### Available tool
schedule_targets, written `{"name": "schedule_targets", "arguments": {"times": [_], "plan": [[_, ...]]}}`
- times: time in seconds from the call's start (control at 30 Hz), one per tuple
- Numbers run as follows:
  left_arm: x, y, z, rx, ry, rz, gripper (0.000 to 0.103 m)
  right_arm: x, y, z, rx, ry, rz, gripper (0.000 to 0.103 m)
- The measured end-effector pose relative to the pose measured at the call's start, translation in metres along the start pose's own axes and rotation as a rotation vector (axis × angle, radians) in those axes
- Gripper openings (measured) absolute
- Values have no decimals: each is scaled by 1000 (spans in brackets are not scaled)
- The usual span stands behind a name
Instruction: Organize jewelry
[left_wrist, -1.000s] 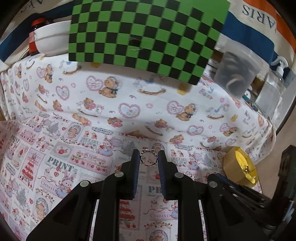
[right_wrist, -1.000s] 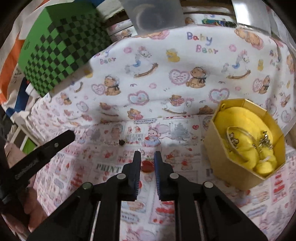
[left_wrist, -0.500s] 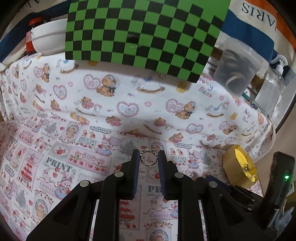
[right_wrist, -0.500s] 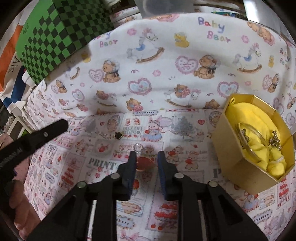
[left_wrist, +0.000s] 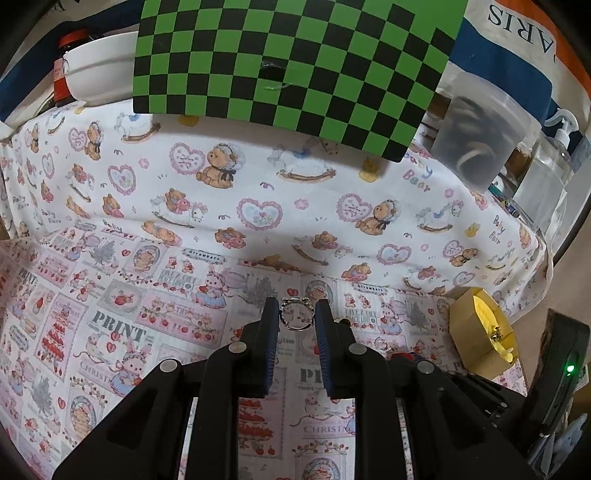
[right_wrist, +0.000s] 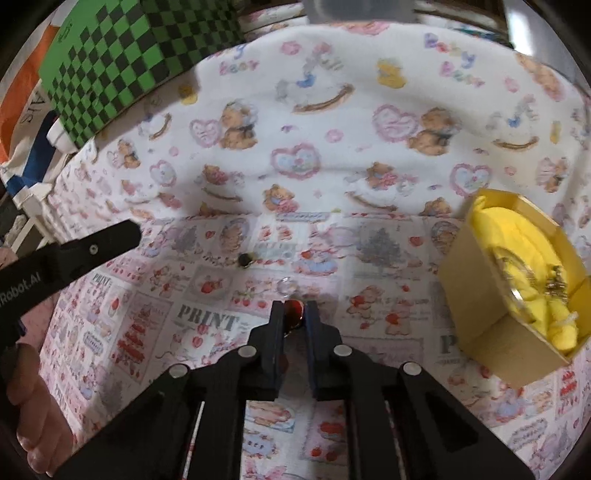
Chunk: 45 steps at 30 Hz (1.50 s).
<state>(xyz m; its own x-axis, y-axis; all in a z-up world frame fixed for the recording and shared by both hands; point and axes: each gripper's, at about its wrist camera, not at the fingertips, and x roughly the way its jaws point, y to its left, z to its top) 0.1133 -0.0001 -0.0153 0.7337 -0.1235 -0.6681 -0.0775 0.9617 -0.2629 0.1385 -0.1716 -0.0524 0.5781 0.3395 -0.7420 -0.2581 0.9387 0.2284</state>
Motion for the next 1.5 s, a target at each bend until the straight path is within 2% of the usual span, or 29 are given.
{"name": "schedule_targets", "arguments": {"times": [0.17,0.4,0.5,0.6,0.7,0.77,0.8,0.9,1.03,1.2,1.33,1.5], "plan": [[-8,-5,1,26,-23,-6,19,-19,-7,1,11,-34,33,6],[-28,-26,-2,116,-77,-37,19,-72,-24,-3,1,-137,76,6],[-37,-36,-3,140,-98,-52,19,-93,-41,-5,-4,-193,65,6],[-44,-46,-7,170,-121,-61,19,-108,-65,-4,58,-240,64,6],[-49,-56,-12,186,-118,-87,19,-124,-85,-2,140,-298,3,6],[-54,-66,-16,209,-127,-101,19,-130,-100,0,196,-303,55,6],[-56,-72,-18,226,-143,-93,19,-133,-108,1,221,-306,69,6],[-71,-87,-23,247,-216,-18,19,-140,-120,1,236,-333,42,6],[-97,-114,-21,270,-290,-100,19,-135,-132,2,267,-328,31,6],[-82,-156,-5,284,-213,-183,19,-132,-151,2,324,-330,56,6],[-50,-180,-1,270,-125,-242,19,-136,-163,0,362,-341,81,6],[-19,-199,-4,233,-87,-245,19,-133,-169,-1,387,-327,83,6]]}}
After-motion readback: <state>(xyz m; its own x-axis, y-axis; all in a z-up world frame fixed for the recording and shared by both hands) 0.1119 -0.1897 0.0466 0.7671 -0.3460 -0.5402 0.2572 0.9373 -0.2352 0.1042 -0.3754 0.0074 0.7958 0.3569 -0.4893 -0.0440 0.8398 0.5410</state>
